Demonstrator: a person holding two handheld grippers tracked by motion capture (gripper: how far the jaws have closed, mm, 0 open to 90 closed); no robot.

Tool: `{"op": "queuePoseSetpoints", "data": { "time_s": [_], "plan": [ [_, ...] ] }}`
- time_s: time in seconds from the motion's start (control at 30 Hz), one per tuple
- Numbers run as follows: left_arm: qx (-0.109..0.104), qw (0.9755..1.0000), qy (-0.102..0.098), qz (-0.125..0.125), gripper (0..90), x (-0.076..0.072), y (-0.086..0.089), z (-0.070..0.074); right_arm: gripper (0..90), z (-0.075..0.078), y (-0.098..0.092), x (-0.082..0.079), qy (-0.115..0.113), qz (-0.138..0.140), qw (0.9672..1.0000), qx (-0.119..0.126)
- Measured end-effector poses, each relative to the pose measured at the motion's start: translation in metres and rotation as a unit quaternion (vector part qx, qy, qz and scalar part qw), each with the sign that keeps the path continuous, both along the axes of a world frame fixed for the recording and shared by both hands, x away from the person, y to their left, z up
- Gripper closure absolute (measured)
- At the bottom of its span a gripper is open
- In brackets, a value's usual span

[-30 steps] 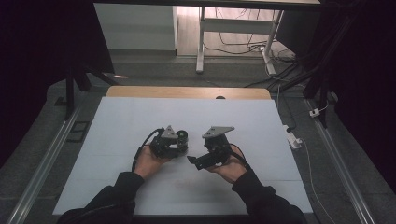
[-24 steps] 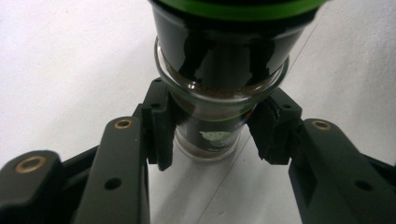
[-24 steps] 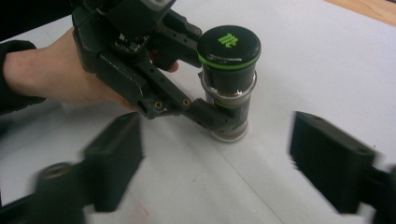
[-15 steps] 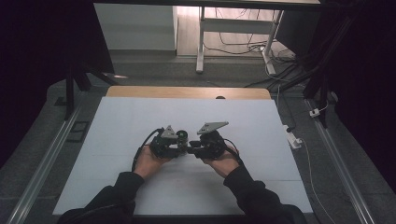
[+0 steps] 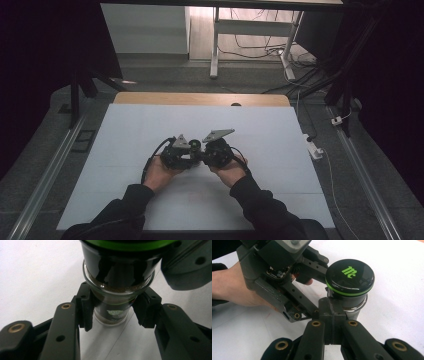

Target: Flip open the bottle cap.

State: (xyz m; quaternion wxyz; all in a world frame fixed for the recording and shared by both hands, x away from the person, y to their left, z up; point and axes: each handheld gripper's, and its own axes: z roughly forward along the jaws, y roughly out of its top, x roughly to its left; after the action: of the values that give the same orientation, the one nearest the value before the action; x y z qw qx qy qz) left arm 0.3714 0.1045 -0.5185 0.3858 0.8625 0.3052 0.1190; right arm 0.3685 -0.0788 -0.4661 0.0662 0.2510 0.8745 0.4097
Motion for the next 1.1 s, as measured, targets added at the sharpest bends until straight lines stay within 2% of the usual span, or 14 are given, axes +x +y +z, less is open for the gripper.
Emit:
{"op": "queuePoseSetpoints", "data": {
  "time_s": [0.3,0.57,1.1],
  "plan": [
    [0.000,1.0000,0.002,-0.001,53.6,0.000,0.000,0.000,89.6,0.004,-0.003,-0.001,0.000,-0.003,0.9999,0.010],
    [0.002,1.0000,-0.002,0.002,53.7,-0.001,-0.001,0.000,89.6,0.009,-0.002,-0.002,-0.010,-0.001,0.9998,0.020],
    [0.002,1.0000,0.000,0.002,53.7,0.000,-0.001,0.000,89.6,0.019,-0.006,0.005,-0.020,-0.017,0.9989,0.039]
  ]
}}
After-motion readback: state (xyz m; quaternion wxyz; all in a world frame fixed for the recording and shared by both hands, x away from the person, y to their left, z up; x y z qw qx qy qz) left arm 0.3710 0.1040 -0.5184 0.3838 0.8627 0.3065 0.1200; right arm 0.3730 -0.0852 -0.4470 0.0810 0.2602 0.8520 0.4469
